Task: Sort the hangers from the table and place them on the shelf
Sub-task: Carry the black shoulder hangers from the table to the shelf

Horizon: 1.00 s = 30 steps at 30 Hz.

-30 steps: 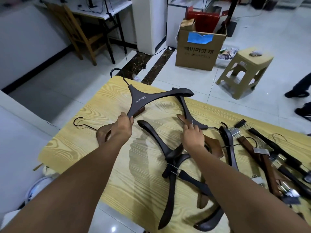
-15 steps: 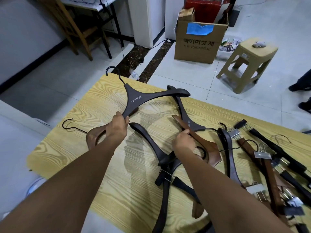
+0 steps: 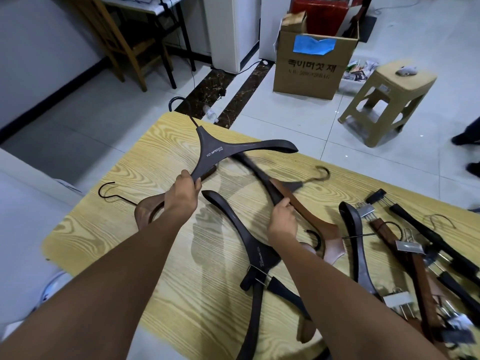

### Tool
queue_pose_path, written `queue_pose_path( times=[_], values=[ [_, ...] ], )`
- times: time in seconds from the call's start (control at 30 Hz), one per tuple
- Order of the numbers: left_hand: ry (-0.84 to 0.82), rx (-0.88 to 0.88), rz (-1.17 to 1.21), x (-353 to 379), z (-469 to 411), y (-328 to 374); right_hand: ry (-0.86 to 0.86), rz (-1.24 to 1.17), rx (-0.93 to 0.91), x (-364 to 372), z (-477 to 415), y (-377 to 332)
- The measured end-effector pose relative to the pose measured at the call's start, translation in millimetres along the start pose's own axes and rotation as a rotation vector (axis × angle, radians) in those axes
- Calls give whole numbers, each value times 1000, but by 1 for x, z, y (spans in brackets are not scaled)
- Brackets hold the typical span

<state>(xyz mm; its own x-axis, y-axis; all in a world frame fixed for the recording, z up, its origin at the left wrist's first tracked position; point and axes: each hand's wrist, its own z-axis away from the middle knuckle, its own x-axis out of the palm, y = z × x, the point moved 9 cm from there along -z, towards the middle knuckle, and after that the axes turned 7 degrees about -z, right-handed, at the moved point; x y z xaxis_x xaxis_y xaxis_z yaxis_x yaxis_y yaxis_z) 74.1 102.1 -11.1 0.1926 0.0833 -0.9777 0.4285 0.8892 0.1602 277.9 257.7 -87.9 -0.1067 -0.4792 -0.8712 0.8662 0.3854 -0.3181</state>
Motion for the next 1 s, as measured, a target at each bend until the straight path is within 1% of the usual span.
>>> queue_pose_path(
  times=[0.13,0.33,0.5,0.6,0.8,1.0],
  values=[
    [26,-9,18,-10,4,0,7,54,-122,-10,-1,-22],
    [88,-30,61,-35,9,-7,-18,100,-136,-24,-3,-31],
    [136,-58,79,-59,14,-19,-17,65,-187,-42,0,-33],
    [159,-75,100,-71,20,-25,2,53,-185,-54,5,-37],
    [195,-93,110,-95,28,-30,92,251,-251,-70,18,-53],
    [223,-81,103,-115,36,-34,115,371,-286,-84,28,-71]
  ],
)
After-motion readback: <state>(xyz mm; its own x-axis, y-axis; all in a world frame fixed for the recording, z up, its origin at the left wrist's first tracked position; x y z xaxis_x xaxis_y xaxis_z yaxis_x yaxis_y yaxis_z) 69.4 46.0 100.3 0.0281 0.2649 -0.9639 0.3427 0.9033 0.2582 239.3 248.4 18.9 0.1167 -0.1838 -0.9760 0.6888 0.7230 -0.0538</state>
